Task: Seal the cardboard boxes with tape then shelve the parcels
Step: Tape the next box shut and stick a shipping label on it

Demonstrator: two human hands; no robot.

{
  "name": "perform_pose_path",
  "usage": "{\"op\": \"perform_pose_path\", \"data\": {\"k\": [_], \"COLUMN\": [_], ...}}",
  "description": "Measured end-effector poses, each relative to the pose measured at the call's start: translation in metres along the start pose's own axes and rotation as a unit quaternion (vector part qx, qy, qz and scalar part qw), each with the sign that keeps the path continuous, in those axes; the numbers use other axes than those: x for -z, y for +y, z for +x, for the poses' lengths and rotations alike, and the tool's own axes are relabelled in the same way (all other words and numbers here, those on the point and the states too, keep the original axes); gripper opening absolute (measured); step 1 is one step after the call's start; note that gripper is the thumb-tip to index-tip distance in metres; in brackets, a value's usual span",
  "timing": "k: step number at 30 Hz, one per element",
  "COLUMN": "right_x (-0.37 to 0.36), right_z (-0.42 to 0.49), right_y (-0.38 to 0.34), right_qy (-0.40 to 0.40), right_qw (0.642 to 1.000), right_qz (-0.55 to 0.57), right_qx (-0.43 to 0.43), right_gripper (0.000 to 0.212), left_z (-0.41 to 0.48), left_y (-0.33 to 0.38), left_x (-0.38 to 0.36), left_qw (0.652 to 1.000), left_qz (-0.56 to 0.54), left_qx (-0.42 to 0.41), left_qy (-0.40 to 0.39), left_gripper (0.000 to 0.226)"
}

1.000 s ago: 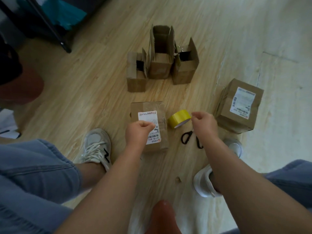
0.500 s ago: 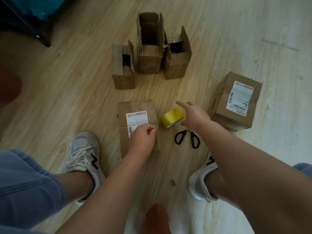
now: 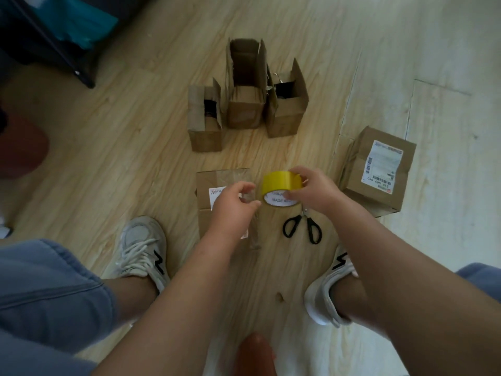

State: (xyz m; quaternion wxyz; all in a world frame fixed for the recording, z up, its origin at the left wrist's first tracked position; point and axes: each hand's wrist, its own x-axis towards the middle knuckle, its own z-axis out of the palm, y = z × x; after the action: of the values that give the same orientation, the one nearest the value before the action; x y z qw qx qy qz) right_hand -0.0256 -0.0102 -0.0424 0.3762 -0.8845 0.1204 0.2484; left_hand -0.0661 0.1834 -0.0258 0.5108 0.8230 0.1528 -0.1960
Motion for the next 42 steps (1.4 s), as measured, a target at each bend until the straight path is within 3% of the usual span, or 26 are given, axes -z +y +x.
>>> {"op": "perform_pose_path", "data": {"k": [3,5,11,16,20,25,28,30,36,39,42], "right_x": [0.007,0.007,0.01,0.016,0.008,0.003,0.0,0.0,-0.006,-0.005,-0.01], "right_z": [-0.021,-0.035,-0.062,-0.074,-0.078,-0.081,-0.082,-0.082,-0.08,-0.083,-0.081], "right_y": [-0.015,-0.024,-0.04,-0.048,-0.054,-0.058,-0.058,-0.059,-0.056,-0.052,-0.044], "right_qy": [-0.019,-0.032,-0.067,-0.084,-0.038,-0.004,-0.001,-0.006,-0.078,-0.148,-0.174], "right_qw": [0.997,0.996,0.996,0.994,0.996,0.994,0.993,0.993,0.993,0.987,0.984], "right_qz": [0.07,0.081,0.041,0.029,0.034,0.013,0.008,0.001,-0.009,-0.016,0.045], "right_qx": [0.013,0.028,0.049,0.062,0.078,0.105,0.115,0.116,0.092,0.053,0.007], "right_gripper": [0.063,0.061,0.065,0.051,0.052,0.043,0.042,0.043,0.041,0.026,0.027], "left_z": [-0.002,-0.004,-0.006,-0.014,-0.019,-0.021,-0.023,-0.023,-0.017,-0.015,-0.013], "left_y": [0.016,0.022,0.022,0.02,0.024,0.026,0.027,0.025,0.015,0.006,-0.002], "left_x": [0.011,0.018,0.044,0.057,0.053,0.044,0.038,0.034,0.034,0.037,0.037], "left_qw": [0.998,0.994,0.992,0.993,0.996,0.997,0.997,0.997,0.998,0.997,0.994], "left_qz": [0.013,0.046,0.032,-0.033,-0.061,-0.067,-0.073,-0.057,-0.042,-0.059,-0.063], "left_qx": [-0.036,-0.064,-0.069,-0.042,-0.046,-0.015,-0.037,-0.047,-0.017,0.027,0.082], "left_qy": [-0.041,-0.07,-0.103,-0.109,-0.055,-0.019,0.012,0.037,0.05,0.036,0.027], "left_gripper": [0.064,0.073,0.056,0.057,0.054,0.031,0.009,0.006,0.011,0.014,0.021]}}
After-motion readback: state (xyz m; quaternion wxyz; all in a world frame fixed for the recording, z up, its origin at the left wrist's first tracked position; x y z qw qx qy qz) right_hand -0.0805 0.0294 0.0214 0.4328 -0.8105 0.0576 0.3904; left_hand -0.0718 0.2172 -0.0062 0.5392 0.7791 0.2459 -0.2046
